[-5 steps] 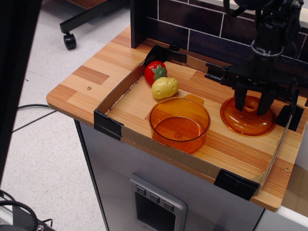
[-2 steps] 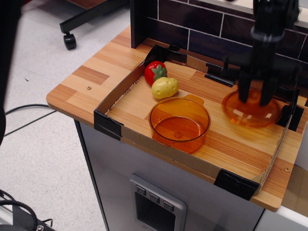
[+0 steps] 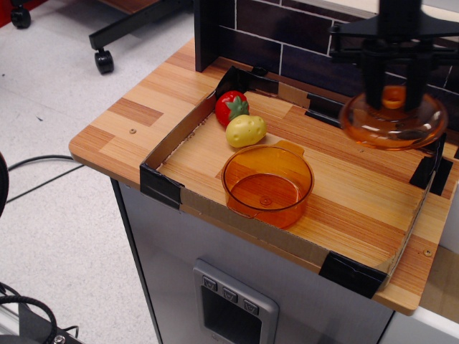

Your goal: Put lid on pot

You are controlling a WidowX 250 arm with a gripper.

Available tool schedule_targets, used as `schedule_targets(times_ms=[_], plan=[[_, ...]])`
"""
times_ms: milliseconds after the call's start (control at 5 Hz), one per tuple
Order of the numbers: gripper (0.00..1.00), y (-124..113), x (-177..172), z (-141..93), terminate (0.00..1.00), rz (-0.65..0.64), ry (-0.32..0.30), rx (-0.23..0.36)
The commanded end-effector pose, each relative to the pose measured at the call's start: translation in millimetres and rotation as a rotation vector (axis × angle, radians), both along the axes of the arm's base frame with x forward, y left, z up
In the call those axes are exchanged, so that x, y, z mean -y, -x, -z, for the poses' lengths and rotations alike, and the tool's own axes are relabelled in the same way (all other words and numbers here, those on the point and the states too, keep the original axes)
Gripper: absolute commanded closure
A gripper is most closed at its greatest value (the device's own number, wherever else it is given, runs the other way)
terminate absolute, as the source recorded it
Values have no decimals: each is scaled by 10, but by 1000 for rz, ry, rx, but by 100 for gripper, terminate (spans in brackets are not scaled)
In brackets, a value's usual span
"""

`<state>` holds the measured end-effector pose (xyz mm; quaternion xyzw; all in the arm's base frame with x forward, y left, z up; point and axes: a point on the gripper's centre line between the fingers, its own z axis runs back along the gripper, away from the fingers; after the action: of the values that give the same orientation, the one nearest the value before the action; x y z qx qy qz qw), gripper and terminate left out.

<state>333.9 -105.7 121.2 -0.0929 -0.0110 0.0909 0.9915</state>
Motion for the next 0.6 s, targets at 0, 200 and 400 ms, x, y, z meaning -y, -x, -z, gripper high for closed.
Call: schedule_targets(times_ms=[0,200,400], plan=[[100,277,-413,-142,0,45,-31,80],[100,288,-580,-18,0,67,-61,94],[100,220,-736,110,0,44,-86,84]])
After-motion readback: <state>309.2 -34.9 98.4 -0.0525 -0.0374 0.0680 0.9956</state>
